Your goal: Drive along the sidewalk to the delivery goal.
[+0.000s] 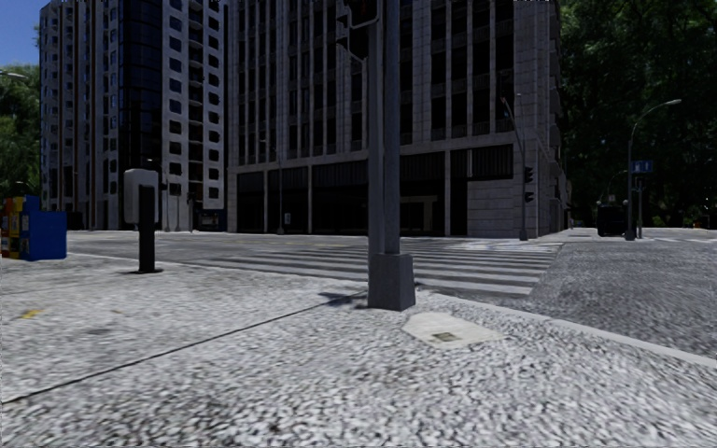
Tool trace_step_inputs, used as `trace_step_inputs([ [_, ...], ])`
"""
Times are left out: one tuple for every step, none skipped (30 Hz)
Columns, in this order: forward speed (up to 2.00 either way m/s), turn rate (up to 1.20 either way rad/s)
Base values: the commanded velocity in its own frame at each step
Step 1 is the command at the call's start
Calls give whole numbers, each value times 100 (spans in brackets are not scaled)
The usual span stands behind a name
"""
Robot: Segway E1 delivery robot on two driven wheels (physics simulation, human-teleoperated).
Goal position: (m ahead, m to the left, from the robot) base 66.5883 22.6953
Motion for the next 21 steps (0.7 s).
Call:
trace_step_inputs([
  [193, -54],
  [193, -54],
  [193, -54],
  [193, -54],
  [193, -59],
  [193, -68],
  [193, -68],
  [193, -70],
  [193, -69],
  [193, -68],
  [193, -68],
  [193, -67],
  [193, -67],
  [193, -67],
  [193, -67],
  [193, -67],
  [193, -67],
  [193, -67],
  [193, -67],
  [193, -66],
  [193, -66],
])
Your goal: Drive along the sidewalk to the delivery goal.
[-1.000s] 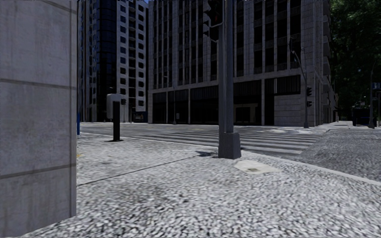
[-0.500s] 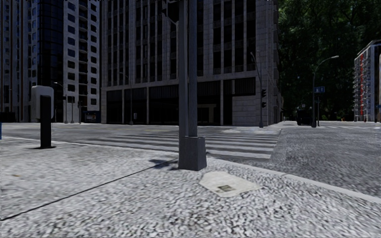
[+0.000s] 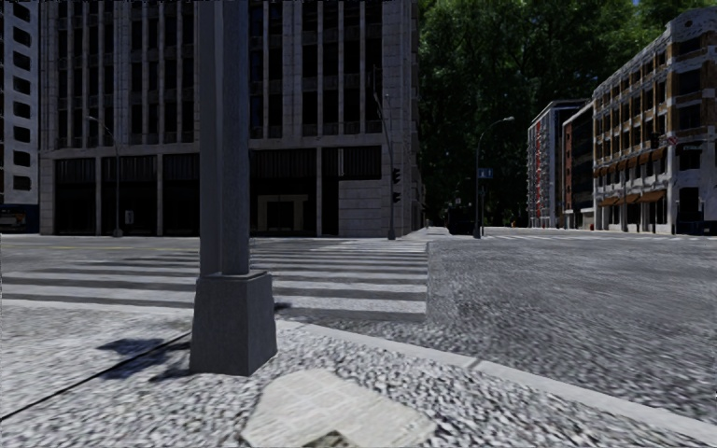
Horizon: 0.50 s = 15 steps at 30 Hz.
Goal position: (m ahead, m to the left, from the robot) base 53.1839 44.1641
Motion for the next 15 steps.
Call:
trace_step_inputs([
  [193, -14],
  [193, 0],
  [193, 0],
  [193, 0],
  [193, 0],
  [193, 0],
  [193, 0],
  [193, 0],
  [193, 0],
  [193, 0],
  [193, 0],
  [193, 0],
  [193, 0],
  [193, 0],
  [193, 0],
])
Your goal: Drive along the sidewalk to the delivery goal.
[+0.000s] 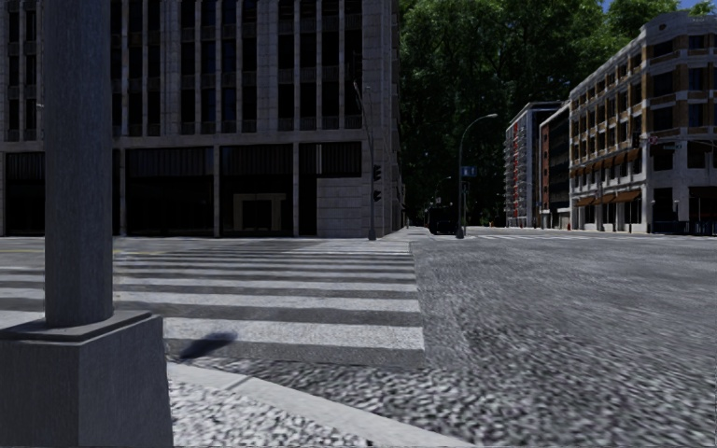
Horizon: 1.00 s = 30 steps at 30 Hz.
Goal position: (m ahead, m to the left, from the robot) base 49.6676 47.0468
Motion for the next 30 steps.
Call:
trace_step_inputs([
  [193, 0],
  [193, 0],
  [193, 0],
  [193, 0],
  [193, 0],
  [193, 0],
  [193, 0],
  [193, 5],
  [193, 8],
  [193, 14],
  [193, 14],
  [193, 18],
  [179, 20],
  [170, 20],
  [170, 20],
  [167, 20],
  [166, 20],
  [166, 22],
  [165, 23],
  [165, 23],
  [162, 25],
  [158, 25],
  [155, 26],
  [154, 26],
  [154, 26],
  [152, 26],
  [152, 27],
  [152, 27],
  [152, 27],
  [151, 27],
])
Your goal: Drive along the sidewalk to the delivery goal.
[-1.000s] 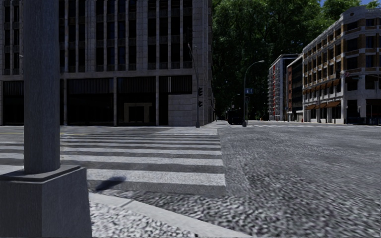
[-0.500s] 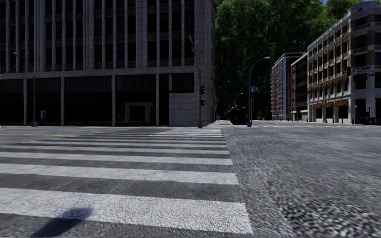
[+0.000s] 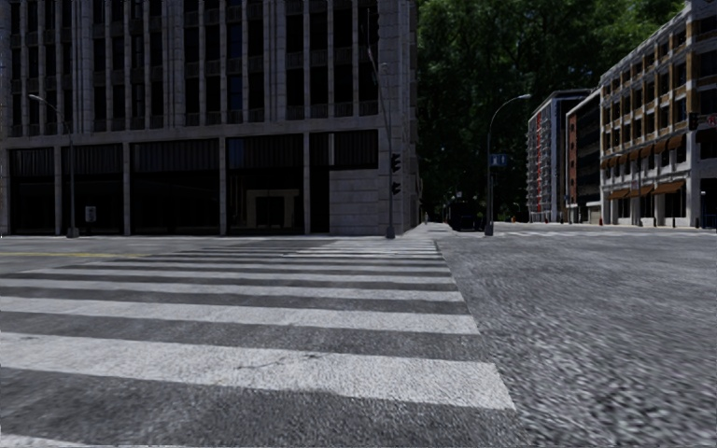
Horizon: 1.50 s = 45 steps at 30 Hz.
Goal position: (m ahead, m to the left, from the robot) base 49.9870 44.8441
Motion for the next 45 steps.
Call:
trace_step_inputs([
  [151, 27],
  [150, 27],
  [150, 27],
  [150, 27],
  [150, 27],
  [150, 27],
  [150, 27],
  [150, 27],
  [150, 27],
  [150, 29],
  [150, 33],
  [150, 33],
  [150, 33],
  [150, 34],
  [150, 34],
  [150, 34],
  [150, 34],
  [150, 34],
  [150, 34],
  [150, 34],
  [150, 34],
  [150, 34],
  [150, 34],
  [150, 33],
  [150, 29],
  [150, 24],
  [150, 24],
  [150, 23],
  [150, 23],
  [150, 23],
  [150, 23],
  [150, 23],
  [150, 23],
  [150, 23],
  [150, 22],
  [150, 21],
  [150, 21],
  [153, 18],
  [183, 16],
  [192, 16],
  [195, 15],
  [195, 15],
  [195, 14],
  [196, 14],
  [196, 14],
])
